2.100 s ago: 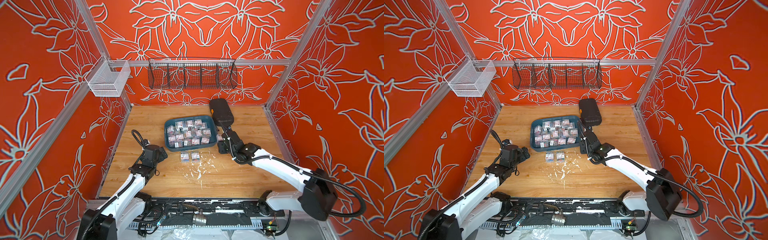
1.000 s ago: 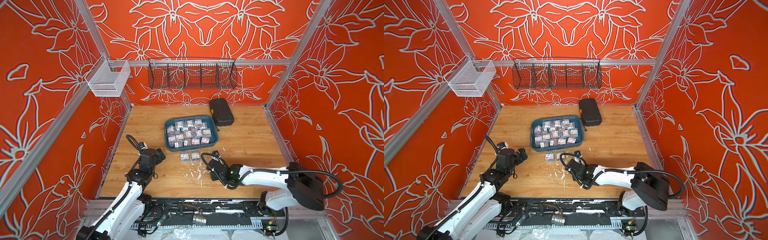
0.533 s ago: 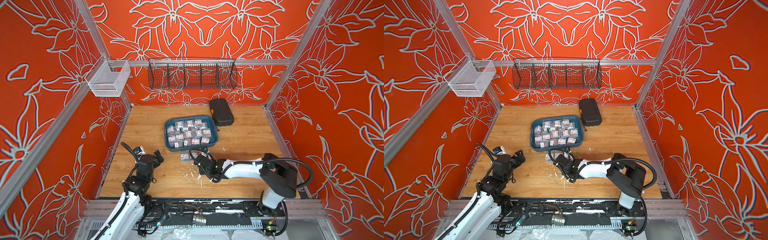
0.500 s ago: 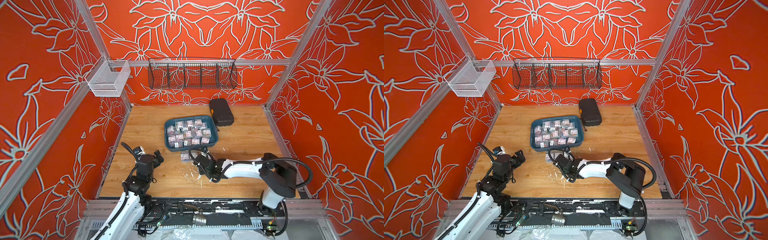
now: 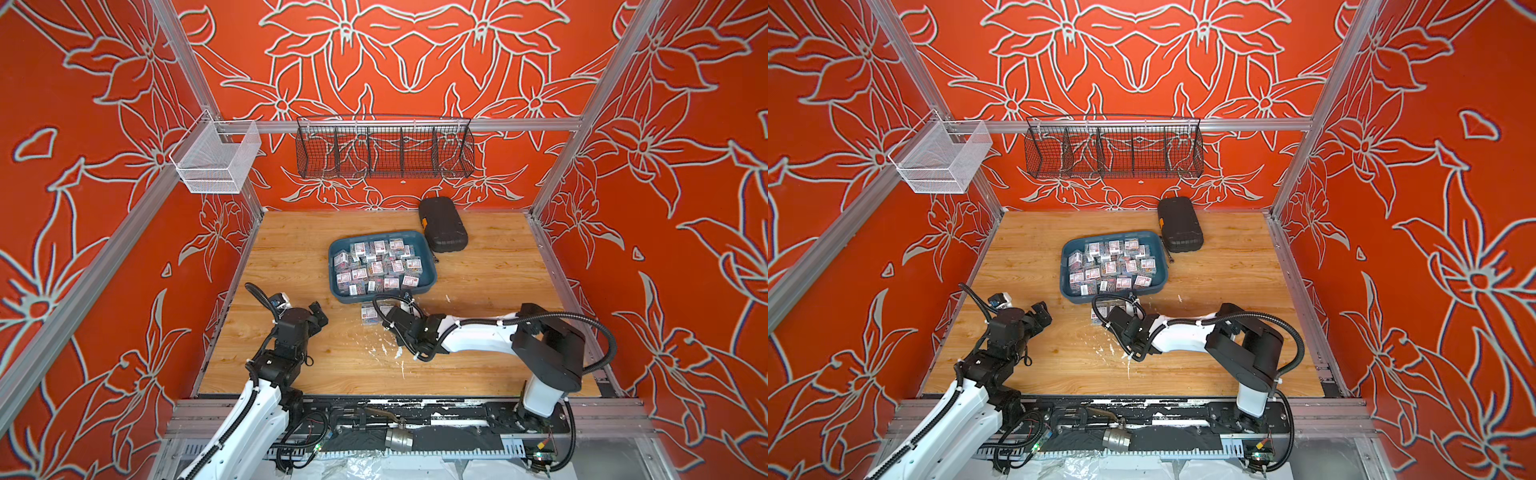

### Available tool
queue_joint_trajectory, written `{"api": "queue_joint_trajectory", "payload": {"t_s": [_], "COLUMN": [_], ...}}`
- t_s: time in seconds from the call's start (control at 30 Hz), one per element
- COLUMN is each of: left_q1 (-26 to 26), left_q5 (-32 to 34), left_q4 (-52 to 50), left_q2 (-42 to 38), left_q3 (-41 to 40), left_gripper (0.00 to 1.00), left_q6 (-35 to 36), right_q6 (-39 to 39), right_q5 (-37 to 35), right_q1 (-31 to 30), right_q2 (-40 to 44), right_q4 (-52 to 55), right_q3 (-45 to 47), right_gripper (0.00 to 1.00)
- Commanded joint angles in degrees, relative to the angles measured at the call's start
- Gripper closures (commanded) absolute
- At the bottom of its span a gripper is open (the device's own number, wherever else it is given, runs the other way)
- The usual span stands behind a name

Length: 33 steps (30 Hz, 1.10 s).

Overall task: Take the paper clips out of the storage box
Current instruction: Place the boxed paper clips at the center of the board.

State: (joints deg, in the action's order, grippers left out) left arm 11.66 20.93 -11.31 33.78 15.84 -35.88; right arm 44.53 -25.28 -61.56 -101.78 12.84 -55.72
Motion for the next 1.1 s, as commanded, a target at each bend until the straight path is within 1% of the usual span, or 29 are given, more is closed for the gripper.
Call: {"api": "queue_joint_trajectory", "payload": {"t_s": [0.0, 0.03, 0.17, 0.2, 0.27, 0.43, 0.47, 0.57, 0.63, 0.73, 0.8, 0.83, 1.07], "left_q1": [-0.22, -0.23, -0.23, -0.23, -0.23, -0.23, -0.23, -0.19, -0.23, -0.23, -0.23, -0.23, -0.23], "left_q5": [0.91, 0.91, 0.49, 0.38, 0.29, 0.11, 0.15, 0.20, 0.21, 0.21, 0.29, 0.24, 0.42], "left_q4": [0.59, 0.59, 0.94, 1.02, 1.11, 1.20, 1.10, 1.03, 0.97, 0.99, 1.03, 1.03, 1.11], "left_q2": [0.39, 0.41, 0.70, 0.70, 0.79, 0.85, 0.80, 0.59, 0.46, 0.38, 0.42, 0.45, 0.55], "left_q3": [0.55, 0.57, 0.58, 0.57, 0.60, 0.59, 0.54, 0.53, 0.42, 0.44, 0.47, 0.48, 0.42], "left_gripper": [0.03, 0.03, 0.03, 0.03, 0.03, 0.03, 0.02, 0.03, 0.03, 0.03, 0.03, 0.03, 0.02], "left_q6": [-0.40, -0.41, -0.10, 0.01, 0.09, 0.11, 0.16, 0.10, -0.06, -0.05, 0.01, -0.01, 0.01], "right_q6": [0.08, 0.31, 0.70, 0.83, 0.88, 1.84, 1.92, 1.93, 1.98, 2.19, 2.56, 2.87, 3.55], "right_q5": [-2.79, -3.10, -3.29, -3.07, -2.58, -3.02, -3.26, -4.65, -5.59, -5.00, -3.87, -3.67, -0.68], "right_q1": [0.30, 0.38, 0.39, 0.39, 0.39, 0.39, 0.39, 0.39, 0.63, 1.87, 2.79, 2.97, 3.64], "right_q2": [-1.87, -2.12, -0.47, 0.59, 2.79, 10.37, 12.01, 15.86, 16.94, 16.29, 14.57, 13.88, 8.07], "right_q4": [1.06, 1.74, 3.24, 3.05, 2.89, 3.57, 3.59, 3.42, 3.73, 3.22, 2.33, 2.15, -0.95], "right_q3": [-3.07, -3.54, -3.25, -2.57, -1.16, 3.50, 4.65, 7.35, 8.28, 8.96, 9.04, 9.05, 7.65], "right_gripper": [0.46, 0.41, 0.26, 0.24, 0.24, 0.30, 0.33, 0.46, 0.50, 0.53, 0.58, 0.59, 0.59]}}
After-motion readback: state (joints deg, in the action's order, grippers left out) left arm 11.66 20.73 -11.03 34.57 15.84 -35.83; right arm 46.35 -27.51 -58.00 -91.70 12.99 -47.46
